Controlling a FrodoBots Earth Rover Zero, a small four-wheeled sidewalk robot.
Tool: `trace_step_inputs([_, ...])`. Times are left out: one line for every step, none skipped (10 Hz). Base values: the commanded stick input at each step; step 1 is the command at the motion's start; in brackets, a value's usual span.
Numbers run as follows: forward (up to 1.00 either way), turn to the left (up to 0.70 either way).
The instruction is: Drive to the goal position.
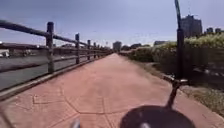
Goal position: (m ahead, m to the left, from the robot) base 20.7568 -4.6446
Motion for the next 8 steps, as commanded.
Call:
trace_step_inputs([0.85,0.00])
trace_step_inputs([0.85,0.00])
trace_step_inputs([0.85,0.00])
trace_step_inputs([0.85,0.00])
trace_step_inputs([0.85,0.00])
trace_step_inputs([0.85,0.00])
trace_step_inputs([0.85,0.00])
trace_step_inputs([0.85,0.00])
